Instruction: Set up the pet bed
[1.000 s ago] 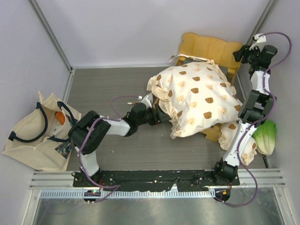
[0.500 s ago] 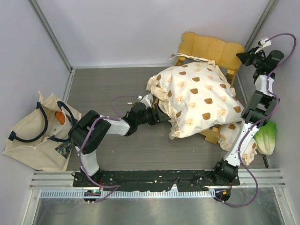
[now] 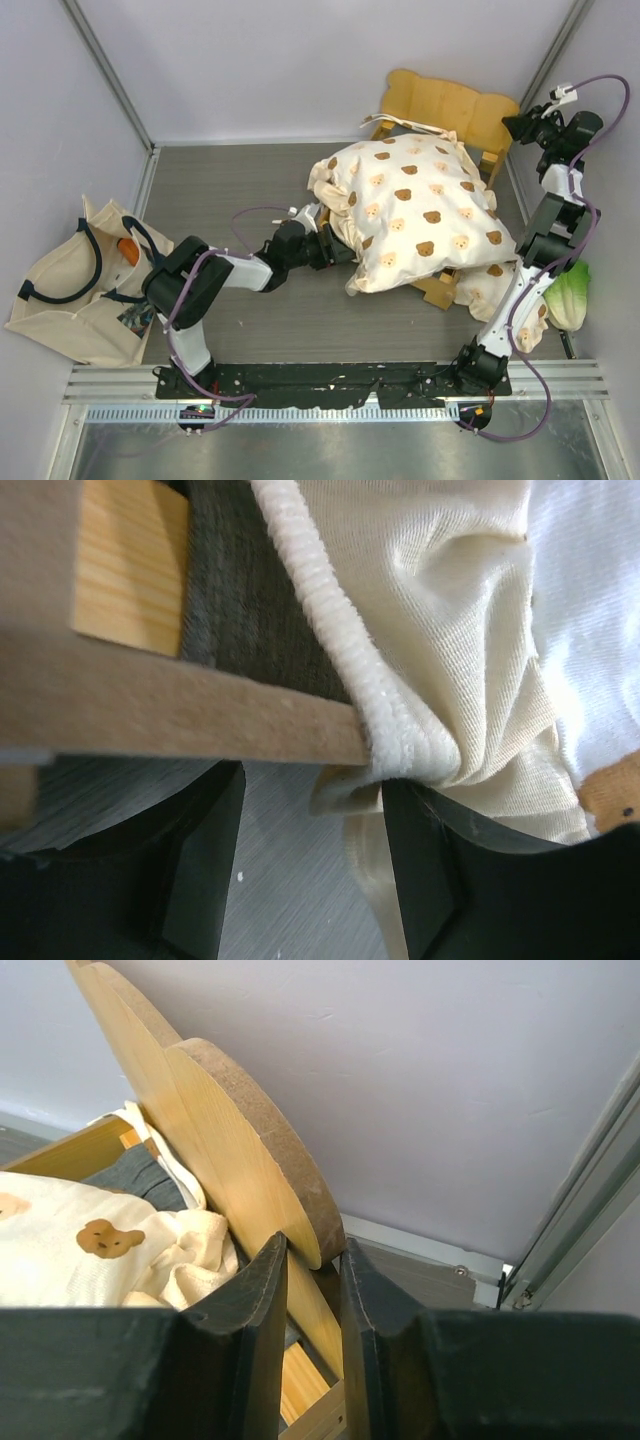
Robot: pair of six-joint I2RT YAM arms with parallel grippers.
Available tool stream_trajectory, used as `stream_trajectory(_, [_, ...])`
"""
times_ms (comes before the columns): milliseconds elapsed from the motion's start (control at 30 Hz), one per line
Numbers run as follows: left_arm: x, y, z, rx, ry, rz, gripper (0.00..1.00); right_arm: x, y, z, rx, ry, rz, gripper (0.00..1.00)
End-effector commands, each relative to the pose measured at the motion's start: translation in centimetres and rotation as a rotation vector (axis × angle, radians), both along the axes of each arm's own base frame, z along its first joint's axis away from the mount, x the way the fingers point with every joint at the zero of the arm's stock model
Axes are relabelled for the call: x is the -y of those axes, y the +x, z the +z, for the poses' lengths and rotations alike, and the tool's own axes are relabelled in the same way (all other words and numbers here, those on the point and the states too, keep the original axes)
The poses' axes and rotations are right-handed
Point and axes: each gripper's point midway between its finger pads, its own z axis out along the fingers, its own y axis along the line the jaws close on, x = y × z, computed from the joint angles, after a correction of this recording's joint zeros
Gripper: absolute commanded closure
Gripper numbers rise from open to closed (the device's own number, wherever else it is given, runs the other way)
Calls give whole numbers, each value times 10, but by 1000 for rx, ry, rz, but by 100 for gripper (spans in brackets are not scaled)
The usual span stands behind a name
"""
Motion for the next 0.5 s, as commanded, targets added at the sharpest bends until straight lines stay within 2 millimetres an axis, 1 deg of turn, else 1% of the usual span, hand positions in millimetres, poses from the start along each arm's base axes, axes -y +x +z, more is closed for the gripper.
stream_trajectory(0, [-10, 17, 33, 108, -45, 50, 39, -90, -33, 120, 171, -9, 170, 99])
stream_trajectory(33, [-12, 18, 33, 109, -40, 51, 41, -95, -39, 126, 178, -18, 168, 99])
stream_trajectory(100, [-14, 18, 36, 115, -36, 52, 41, -100, -42, 132, 198, -50, 159, 99])
stream_trajectory(133, [-15, 18, 35, 111, -30, 52, 42, -104, -48, 142, 206, -58, 157, 99])
stream_trajectory(200, [-20, 19, 34, 108, -28, 60, 42, -109, -54, 151, 223, -69, 163, 99])
stream_trajectory(233, [-22, 19, 34, 109, -29, 65, 42, -110, -56, 151, 219, -63, 160, 99])
stream_trajectory(267, [-25, 20, 35, 106, -32, 76, 42, -114, -63, 160, 232, -66, 164, 99])
stream_trajectory(300, [-31, 20, 34, 103, -31, 92, 41, -116, -66, 161, 229, -65, 167, 99])
stream_trajectory(333, [-34, 21, 36, 107, -37, 99, 39, -120, -69, 153, 215, -59, 173, 99])
stream_trajectory(367, [-37, 21, 36, 105, -37, 109, 39, -124, -75, 159, 223, -65, 174, 99])
stream_trajectory(400, [-44, 22, 37, 106, -39, 124, 38, -126, -78, 158, 223, -70, 175, 99])
stream_trajectory(433, [-47, 22, 36, 104, -37, 128, 37, -131, -80, 149, 199, -57, 179, 99])
stream_trajectory(467, [-50, 23, 38, 105, -39, 136, 36, -133, -83, 148, 198, -58, 179, 99])
